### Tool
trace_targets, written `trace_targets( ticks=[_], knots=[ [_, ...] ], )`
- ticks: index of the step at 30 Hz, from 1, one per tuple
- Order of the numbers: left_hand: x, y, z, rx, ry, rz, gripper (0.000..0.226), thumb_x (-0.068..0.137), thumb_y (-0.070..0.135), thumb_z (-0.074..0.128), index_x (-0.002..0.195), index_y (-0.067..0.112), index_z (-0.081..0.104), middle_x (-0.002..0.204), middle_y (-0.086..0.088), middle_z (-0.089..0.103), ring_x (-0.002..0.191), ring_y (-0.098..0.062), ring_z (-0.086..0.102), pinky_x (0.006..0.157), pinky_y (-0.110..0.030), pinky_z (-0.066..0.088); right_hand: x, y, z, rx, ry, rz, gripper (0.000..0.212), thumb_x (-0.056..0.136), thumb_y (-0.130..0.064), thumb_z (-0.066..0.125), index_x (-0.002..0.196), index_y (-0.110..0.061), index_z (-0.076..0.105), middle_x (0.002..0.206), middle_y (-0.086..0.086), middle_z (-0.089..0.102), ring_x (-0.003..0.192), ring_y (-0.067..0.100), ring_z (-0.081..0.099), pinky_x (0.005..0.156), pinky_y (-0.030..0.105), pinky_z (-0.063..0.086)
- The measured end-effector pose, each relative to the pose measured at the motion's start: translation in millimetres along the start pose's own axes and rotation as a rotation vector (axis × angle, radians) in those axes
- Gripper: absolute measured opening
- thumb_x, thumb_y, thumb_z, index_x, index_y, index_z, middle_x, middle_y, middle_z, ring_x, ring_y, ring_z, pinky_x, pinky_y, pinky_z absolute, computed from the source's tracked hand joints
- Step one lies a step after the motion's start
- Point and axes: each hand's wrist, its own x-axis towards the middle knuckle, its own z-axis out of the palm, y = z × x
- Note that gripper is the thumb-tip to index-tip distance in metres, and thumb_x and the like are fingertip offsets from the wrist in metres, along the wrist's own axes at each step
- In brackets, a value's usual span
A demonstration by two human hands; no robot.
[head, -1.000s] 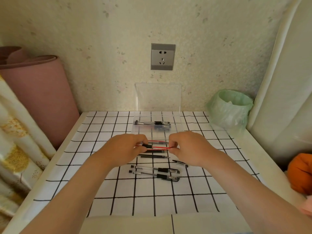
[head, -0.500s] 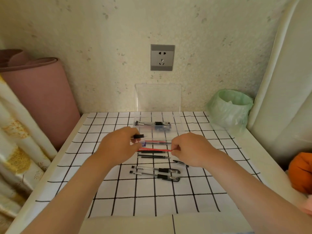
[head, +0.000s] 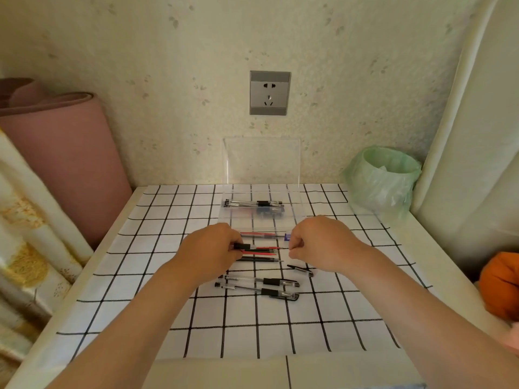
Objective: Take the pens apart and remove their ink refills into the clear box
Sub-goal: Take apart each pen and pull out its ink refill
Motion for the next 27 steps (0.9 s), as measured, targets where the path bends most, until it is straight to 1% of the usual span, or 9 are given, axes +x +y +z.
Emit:
trace_targets(
  ticks=[3,5,7,10,14,17,22,25,27],
  knots=[
    [0,-2,3,0.014,-0.034,0.005,0.018,0.093,0.036,0.060,0.109,0.034,0.068,0.090,0.015,0.051,0.082,-0.007,0.054,0.063,-0.022,0.037,1,11,0,0.025,-0.016,0.071,0.014,0.086,-0.035,0.064,0.091,-0.029,0.075,0.090,-0.013,0.070,0.085,0.010,0.063,0.079,0.033,0.054],
    [0,-1,4,0.033,-0.065,0.016,0.019,0.093,0.036,0.060,0.110,0.036,0.067,0.096,0.015,0.055,0.084,-0.008,0.054,0.061,-0.022,0.035,2,14,3,0.045,-0.025,0.089,0.013,0.086,-0.032,0.064,0.092,-0.029,0.076,0.090,-0.012,0.071,0.086,0.011,0.064,0.080,0.034,0.054],
    [0,1,6,0.045,-0.092,0.024,0.019,0.092,0.037,0.061,0.110,0.038,0.067,0.100,0.014,0.060,0.083,-0.008,0.056,0.059,-0.020,0.036,3,12,6,0.038,-0.043,0.080,0.015,0.087,-0.030,0.065,0.096,-0.028,0.075,0.095,-0.012,0.071,0.090,0.012,0.064,0.082,0.034,0.054],
    [2,3,10,0.069,-0.118,0.011,0.016,0.091,0.038,0.061,0.106,0.039,0.068,0.095,0.012,0.063,0.078,-0.008,0.057,0.058,-0.019,0.038,6,6,12,0.003,-0.065,0.057,0.018,0.087,-0.029,0.065,0.104,-0.027,0.071,0.102,-0.010,0.067,0.095,0.014,0.063,0.085,0.033,0.053],
    [3,4,12,0.090,-0.125,0.018,0.019,0.091,0.038,0.061,0.108,0.036,0.069,0.094,0.013,0.061,0.079,-0.008,0.056,0.064,-0.021,0.042,10,4,20,-0.025,-0.053,0.040,0.015,0.086,-0.029,0.064,0.098,-0.028,0.072,0.096,-0.009,0.070,0.088,0.013,0.063,0.078,0.030,0.053],
    [2,2,11,0.088,-0.115,0.025,0.021,0.090,0.035,0.062,0.111,0.037,0.067,0.098,0.013,0.062,0.082,-0.008,0.056,0.064,-0.021,0.041,11,3,22,-0.013,-0.052,0.034,0.014,0.085,-0.031,0.066,0.096,-0.031,0.073,0.095,-0.011,0.070,0.087,0.012,0.063,0.078,0.030,0.053],
    [0,1,7,0.079,-0.146,0.026,0.026,0.088,0.032,0.066,0.114,0.036,0.065,0.102,0.011,0.063,0.084,-0.010,0.059,0.065,-0.021,0.042,10,5,23,0.026,-0.048,0.029,0.015,0.086,-0.032,0.066,0.100,-0.032,0.071,0.100,-0.013,0.067,0.093,0.010,0.062,0.082,0.028,0.052],
    [1,-3,2,0.045,-0.144,0.014,0.021,0.087,0.031,0.067,0.108,0.036,0.066,0.098,0.010,0.064,0.085,-0.011,0.061,0.068,-0.023,0.046,7,5,22,0.022,-0.060,0.018,0.019,0.086,-0.037,0.066,0.105,-0.034,0.069,0.100,-0.013,0.066,0.093,0.010,0.061,0.081,0.027,0.051],
    [1,-8,-3,0.022,-0.128,0.006,0.021,0.086,0.032,0.067,0.107,0.036,0.066,0.097,0.011,0.064,0.085,-0.010,0.060,0.071,-0.024,0.049,6,4,18,0.032,-0.033,0.011,0.020,0.087,-0.039,0.064,0.107,-0.034,0.068,0.100,-0.013,0.066,0.094,0.009,0.061,0.080,0.027,0.050]
  ],
)
